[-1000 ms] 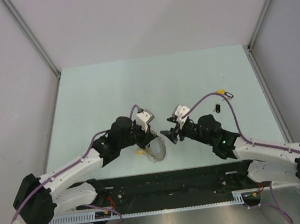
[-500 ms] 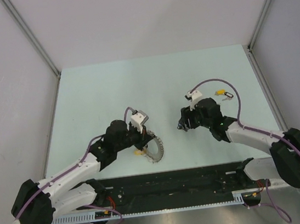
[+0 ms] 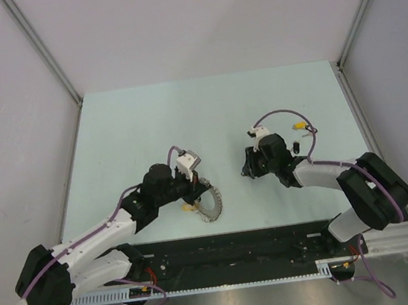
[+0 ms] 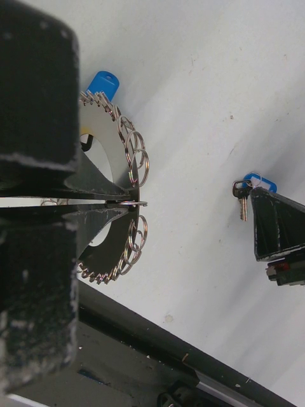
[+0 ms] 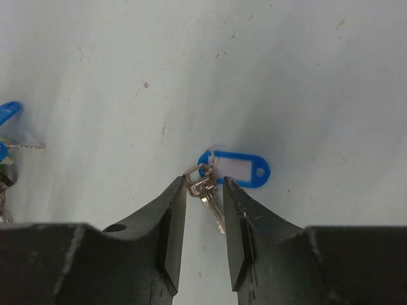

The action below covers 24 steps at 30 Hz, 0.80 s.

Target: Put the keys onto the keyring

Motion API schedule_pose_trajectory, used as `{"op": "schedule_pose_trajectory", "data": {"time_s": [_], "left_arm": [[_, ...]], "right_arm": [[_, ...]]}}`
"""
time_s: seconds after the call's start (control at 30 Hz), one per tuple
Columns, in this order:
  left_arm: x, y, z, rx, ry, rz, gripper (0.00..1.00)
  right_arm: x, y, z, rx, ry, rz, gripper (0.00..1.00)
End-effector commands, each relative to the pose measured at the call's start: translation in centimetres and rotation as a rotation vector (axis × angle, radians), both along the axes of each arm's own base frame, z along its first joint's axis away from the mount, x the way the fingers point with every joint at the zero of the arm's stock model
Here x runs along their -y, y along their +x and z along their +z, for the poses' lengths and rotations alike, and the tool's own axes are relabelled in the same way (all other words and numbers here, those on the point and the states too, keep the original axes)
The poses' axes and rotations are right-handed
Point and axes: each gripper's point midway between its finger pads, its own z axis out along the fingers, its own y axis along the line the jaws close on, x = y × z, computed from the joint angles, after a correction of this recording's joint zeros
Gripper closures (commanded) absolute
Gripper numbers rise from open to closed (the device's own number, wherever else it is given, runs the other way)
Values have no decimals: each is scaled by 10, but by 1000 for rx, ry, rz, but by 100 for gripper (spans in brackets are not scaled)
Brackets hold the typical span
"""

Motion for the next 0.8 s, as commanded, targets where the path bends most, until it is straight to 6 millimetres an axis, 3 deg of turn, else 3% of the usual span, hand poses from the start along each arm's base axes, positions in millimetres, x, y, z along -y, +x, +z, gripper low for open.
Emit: {"op": "schedule_pose_trajectory", "data": {"time_s": [0.0, 0.23, 0.3, 0.33, 0.37, 0.47, 0.5, 0.53, 0.6, 0.77], "left_arm": [[3, 0, 10, 38, -38, -28, 100], [3, -1, 11, 34, -40, -32, 100], [3, -1, 12, 32, -40, -34, 100], [3, -2, 12, 29, -38, -36, 100], [3, -2, 12, 28, -37, -34, 100], [3, -3, 14, 29, -37, -36, 100], [2, -3, 15, 29, -35, -37, 99], [2, -3, 15, 26, -35, -38, 100], [2, -4, 17, 26, -36, -39, 100], [1, -5, 21, 34, -35, -44, 100]], "right_arm": [[-14, 25, 20, 40, 98, -29, 66], [-12, 30, 18, -33, 79, -21, 68], [-14, 35, 28, -41, 72, 8, 68], [-7, 30, 23, -98, 47, 7, 67], [-8, 37, 34, -94, 33, 25, 67], [2, 29, 28, -218, -23, 60, 66], [-2, 37, 40, -205, -28, 87, 66], [3, 29, 30, -274, -63, 93, 66], [1, 35, 38, -278, -84, 129, 66], [4, 28, 23, -408, -159, 199, 66]]}}
